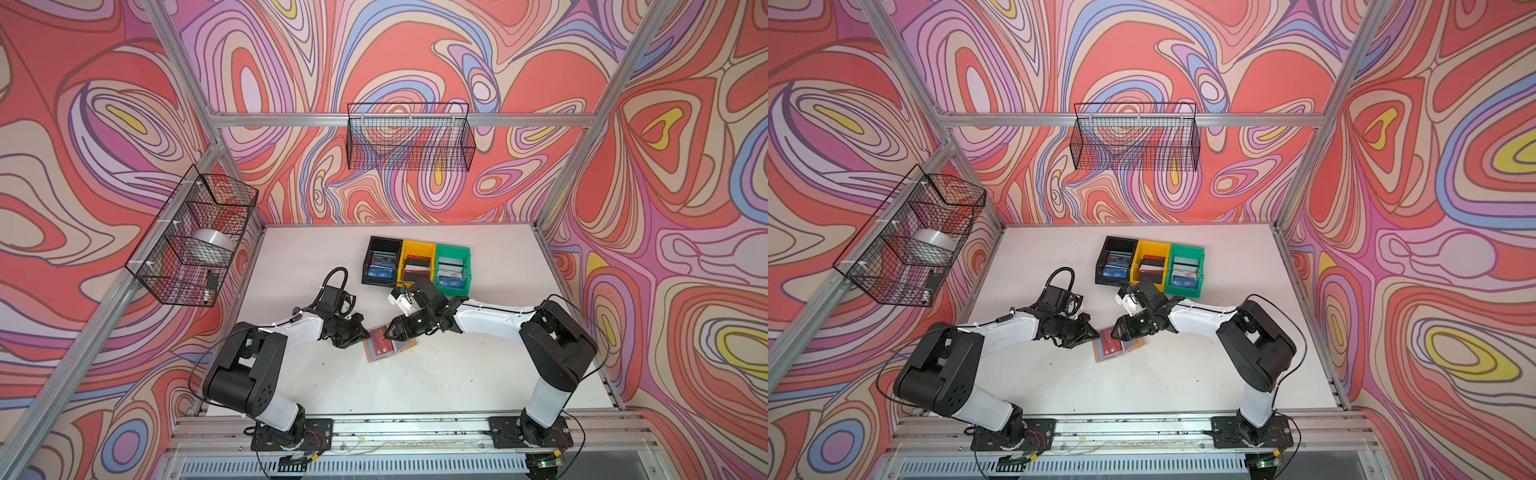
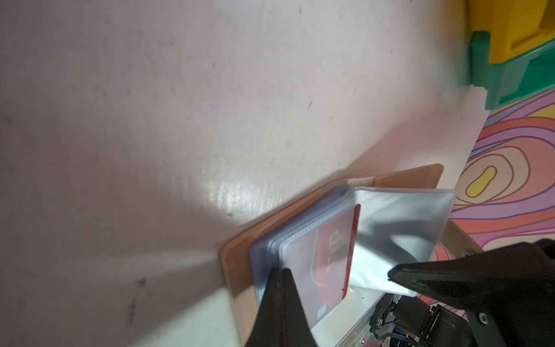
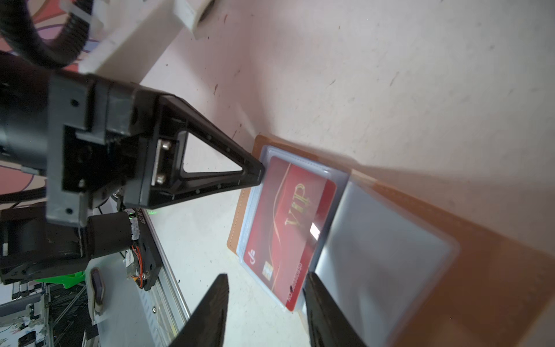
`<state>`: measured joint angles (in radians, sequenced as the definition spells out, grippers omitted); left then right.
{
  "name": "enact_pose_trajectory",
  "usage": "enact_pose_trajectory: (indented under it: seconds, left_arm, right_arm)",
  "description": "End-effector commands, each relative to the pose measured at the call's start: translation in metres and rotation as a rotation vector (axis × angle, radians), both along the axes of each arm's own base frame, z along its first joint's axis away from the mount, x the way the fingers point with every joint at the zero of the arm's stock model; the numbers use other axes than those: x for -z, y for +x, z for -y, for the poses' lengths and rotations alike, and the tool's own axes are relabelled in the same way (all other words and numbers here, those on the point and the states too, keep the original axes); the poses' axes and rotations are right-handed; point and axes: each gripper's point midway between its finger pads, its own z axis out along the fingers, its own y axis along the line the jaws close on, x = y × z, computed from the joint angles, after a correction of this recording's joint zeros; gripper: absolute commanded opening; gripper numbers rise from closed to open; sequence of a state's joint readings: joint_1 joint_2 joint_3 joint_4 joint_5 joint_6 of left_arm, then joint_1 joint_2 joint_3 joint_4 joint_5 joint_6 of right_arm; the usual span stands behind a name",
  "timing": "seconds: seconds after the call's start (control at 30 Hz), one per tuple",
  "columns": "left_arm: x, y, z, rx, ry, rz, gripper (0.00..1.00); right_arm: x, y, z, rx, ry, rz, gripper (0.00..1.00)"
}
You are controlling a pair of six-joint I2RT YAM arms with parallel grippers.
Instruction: Take the credit cards out of the card holder
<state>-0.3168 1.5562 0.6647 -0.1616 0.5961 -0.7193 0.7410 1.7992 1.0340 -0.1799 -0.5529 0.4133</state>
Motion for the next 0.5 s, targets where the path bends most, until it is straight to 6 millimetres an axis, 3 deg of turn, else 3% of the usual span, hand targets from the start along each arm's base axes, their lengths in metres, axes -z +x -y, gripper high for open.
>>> enact_pose_trajectory:
  seconds: [0.0,0.2,0.47]
  left_arm:
    - [0.006,0.000,0.000,-0.008,-0.003,-0.014,0.00]
    - [0.016,-0.001,-0.004,-0.009,0.034,-0.030,0.00]
    - [0.026,-0.003,-0.009,-0.010,0.066,-0.052,0.00]
  right_arm:
    - [0.010,-0.003,-0.003,-0.002,0.014,-0.022,0.44]
    - [0.025,-0.001,-0.001,0.006,0.017,-0.055,0.44]
    - [0.027,0.011,0.018,0.043,0.094,-0.123,0.43]
